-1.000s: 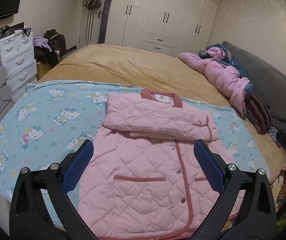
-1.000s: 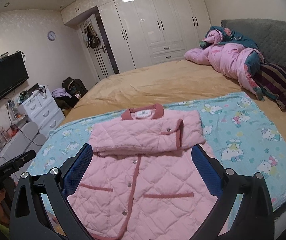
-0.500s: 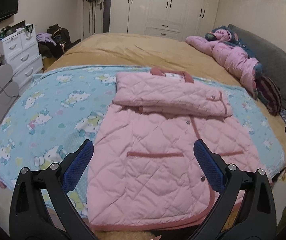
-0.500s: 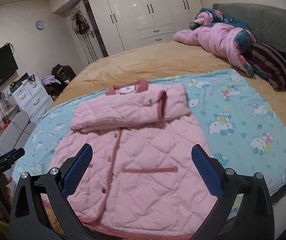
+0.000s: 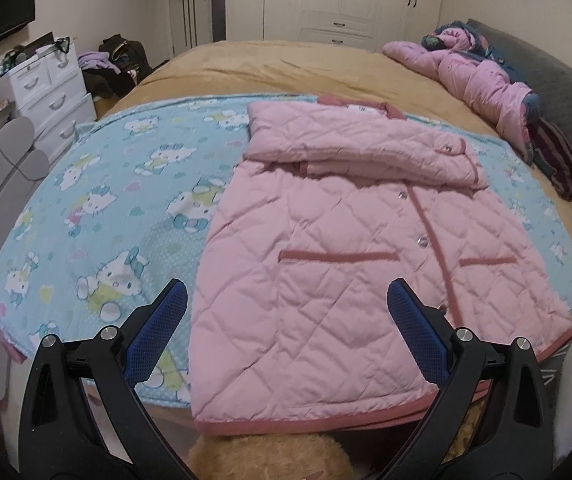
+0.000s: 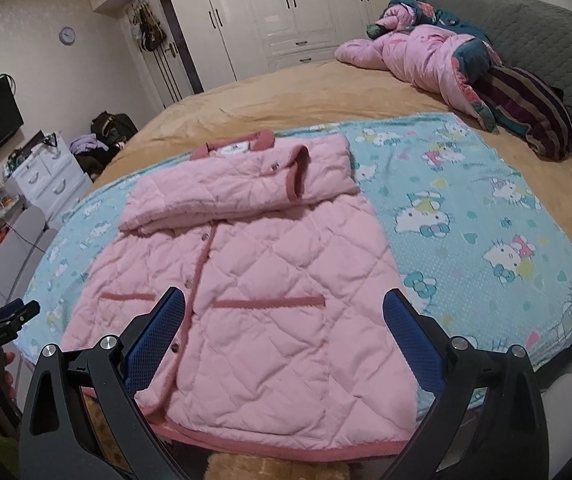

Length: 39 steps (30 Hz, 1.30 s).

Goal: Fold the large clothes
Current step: 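Move both grippers to the ribbed hem of the pink jacket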

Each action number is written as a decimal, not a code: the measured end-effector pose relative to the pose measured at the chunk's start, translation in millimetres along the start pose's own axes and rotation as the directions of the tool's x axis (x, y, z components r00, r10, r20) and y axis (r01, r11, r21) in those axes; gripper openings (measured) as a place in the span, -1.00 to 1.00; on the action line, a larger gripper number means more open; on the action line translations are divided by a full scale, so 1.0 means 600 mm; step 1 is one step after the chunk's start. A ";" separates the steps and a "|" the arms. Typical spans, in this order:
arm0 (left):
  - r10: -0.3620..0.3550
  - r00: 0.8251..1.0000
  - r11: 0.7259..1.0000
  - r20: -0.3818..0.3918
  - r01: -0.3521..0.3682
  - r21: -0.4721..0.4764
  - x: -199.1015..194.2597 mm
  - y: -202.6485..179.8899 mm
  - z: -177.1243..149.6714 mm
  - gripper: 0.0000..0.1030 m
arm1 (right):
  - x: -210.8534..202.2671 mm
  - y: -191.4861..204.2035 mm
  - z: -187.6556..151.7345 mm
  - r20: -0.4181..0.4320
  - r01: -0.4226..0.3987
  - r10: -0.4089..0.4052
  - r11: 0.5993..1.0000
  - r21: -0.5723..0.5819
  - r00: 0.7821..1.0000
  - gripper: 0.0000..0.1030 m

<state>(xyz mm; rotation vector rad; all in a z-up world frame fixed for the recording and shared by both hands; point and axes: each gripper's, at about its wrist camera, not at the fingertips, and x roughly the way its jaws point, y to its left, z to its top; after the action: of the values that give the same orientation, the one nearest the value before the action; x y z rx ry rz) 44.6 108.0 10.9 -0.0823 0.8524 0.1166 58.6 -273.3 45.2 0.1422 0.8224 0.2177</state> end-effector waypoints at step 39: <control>-0.048 0.964 0.993 -0.261 0.018 -0.116 0.130 0.106 -0.126 0.82 | 0.080 -0.108 -0.118 -0.213 0.052 -0.036 0.996 0.069 0.976 0.92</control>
<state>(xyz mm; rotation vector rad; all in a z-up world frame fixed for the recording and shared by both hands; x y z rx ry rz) 30.6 167.1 -99.1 -0.2215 1.1102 0.1244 46.9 -321.4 -49.8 0.1727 1.0451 0.1621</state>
